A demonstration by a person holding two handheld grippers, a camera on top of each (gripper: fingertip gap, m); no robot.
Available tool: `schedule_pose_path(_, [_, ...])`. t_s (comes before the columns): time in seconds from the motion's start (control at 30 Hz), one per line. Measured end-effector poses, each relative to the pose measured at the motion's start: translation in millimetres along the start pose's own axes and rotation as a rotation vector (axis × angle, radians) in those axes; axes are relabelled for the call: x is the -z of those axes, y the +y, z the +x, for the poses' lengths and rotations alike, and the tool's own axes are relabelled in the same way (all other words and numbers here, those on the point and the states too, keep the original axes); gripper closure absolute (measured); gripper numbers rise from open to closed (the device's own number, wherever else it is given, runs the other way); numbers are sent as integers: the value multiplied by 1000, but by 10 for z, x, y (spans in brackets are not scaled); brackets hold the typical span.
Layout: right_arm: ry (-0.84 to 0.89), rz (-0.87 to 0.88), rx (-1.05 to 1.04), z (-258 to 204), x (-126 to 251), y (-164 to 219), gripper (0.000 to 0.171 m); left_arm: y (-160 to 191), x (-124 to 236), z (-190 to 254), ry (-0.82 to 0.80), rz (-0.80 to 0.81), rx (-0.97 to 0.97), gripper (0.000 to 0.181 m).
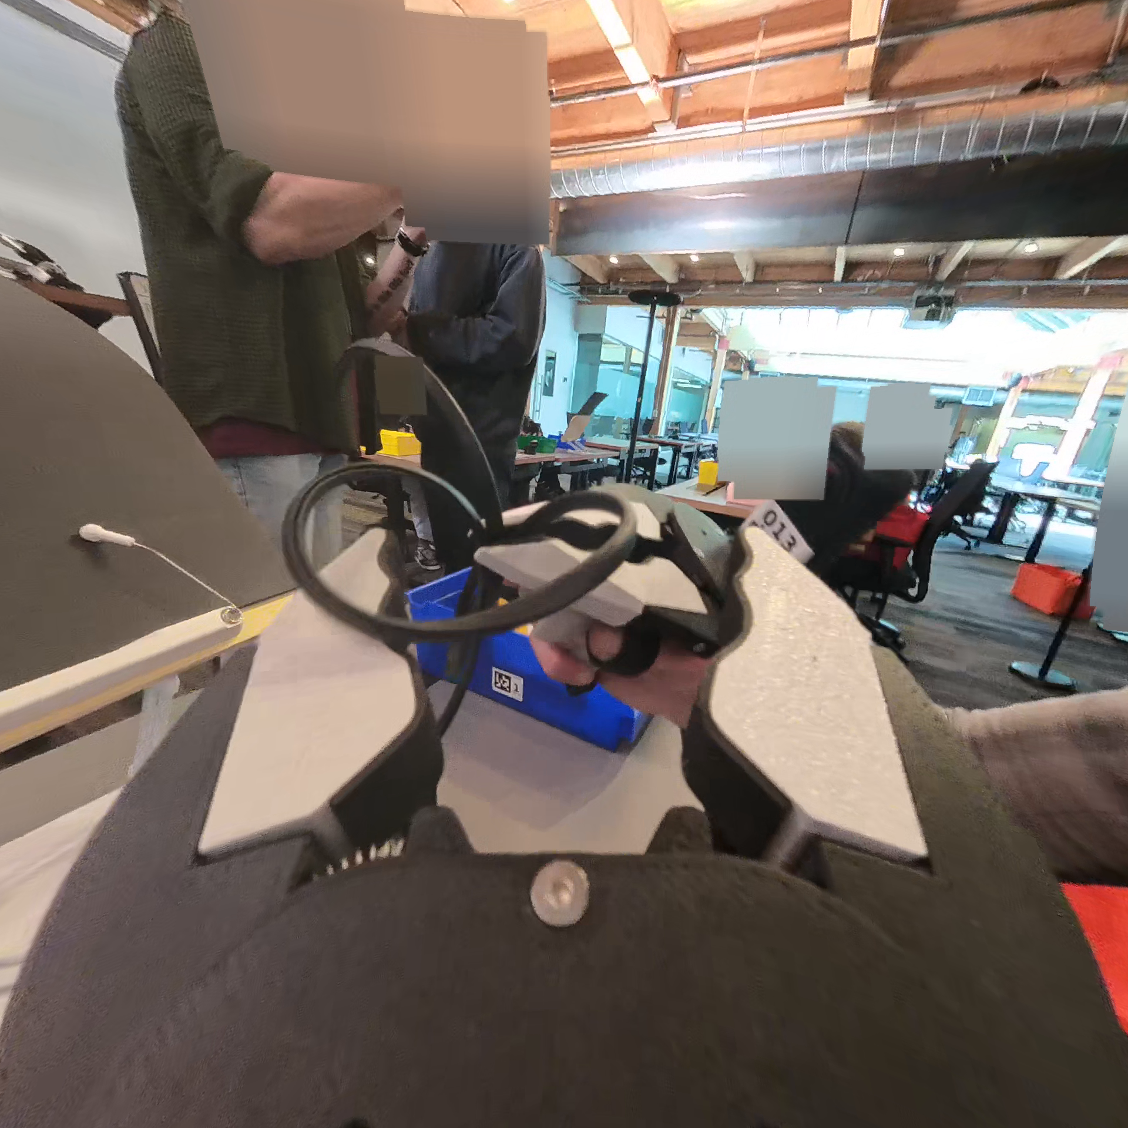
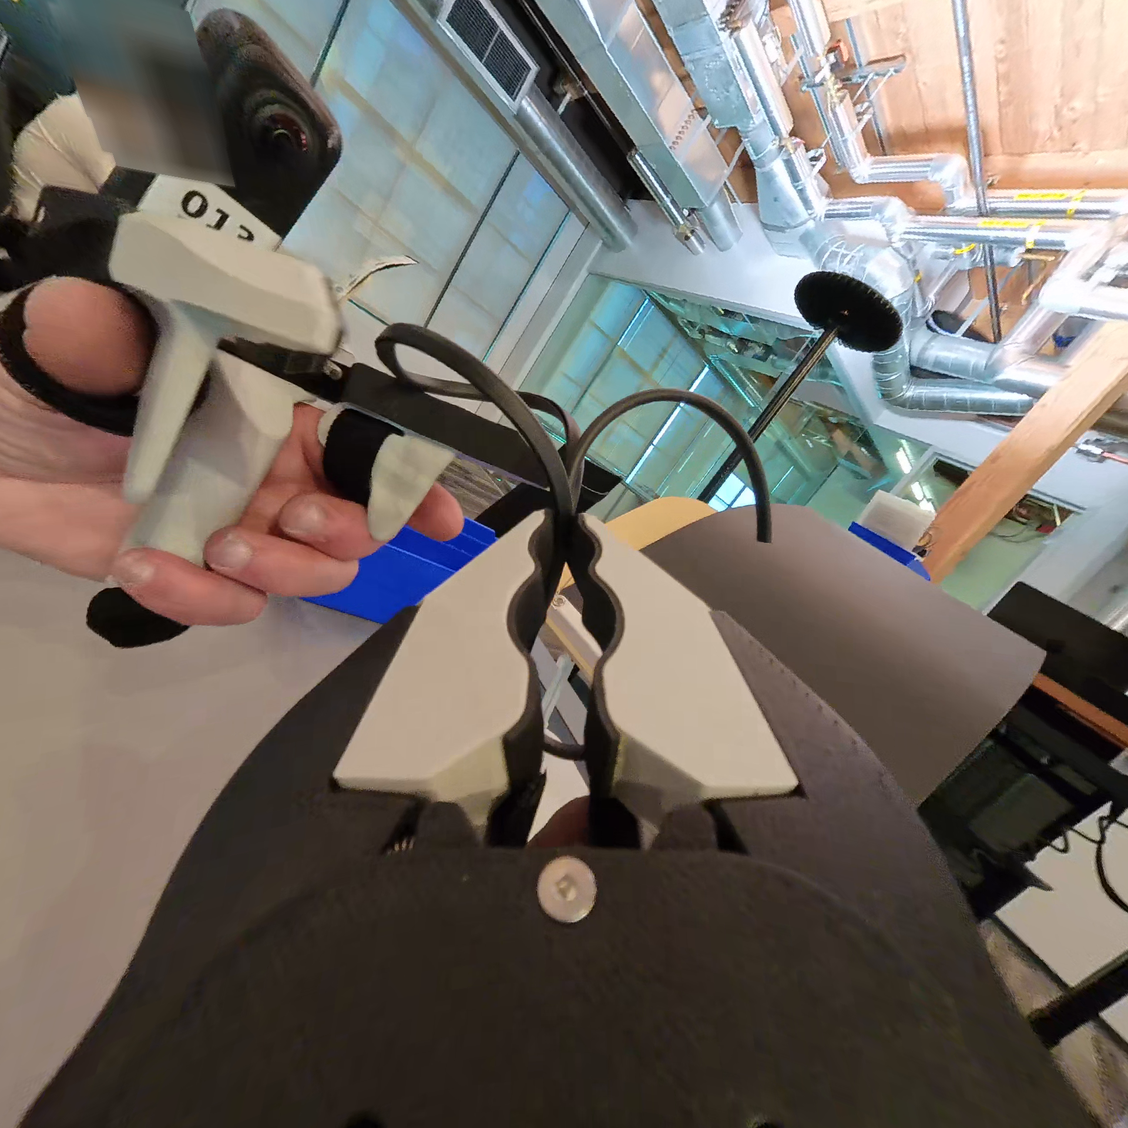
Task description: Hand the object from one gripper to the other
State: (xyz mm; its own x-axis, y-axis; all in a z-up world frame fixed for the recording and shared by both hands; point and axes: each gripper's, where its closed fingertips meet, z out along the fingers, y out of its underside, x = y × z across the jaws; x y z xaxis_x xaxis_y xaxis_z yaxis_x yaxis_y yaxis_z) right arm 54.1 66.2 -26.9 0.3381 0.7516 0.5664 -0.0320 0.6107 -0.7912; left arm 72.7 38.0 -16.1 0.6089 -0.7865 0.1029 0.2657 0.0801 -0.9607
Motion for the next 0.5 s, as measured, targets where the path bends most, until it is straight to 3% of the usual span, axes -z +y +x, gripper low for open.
schedule_pose_path(0.13, [-27, 16, 3, -115, -25, -16, 171, -58, -30, -102, -69, 52, -1, 90])
schedule_pose_path(0.37, [-85, 62, -62, -225, -29, -54, 169, -128, 2, -176, -106, 73, -36, 137])
schedule_pose_path(0.5, [-102, 71, -69, -253, -27, -50, 169, -121, 25, -181, -103, 71, -34, 151])
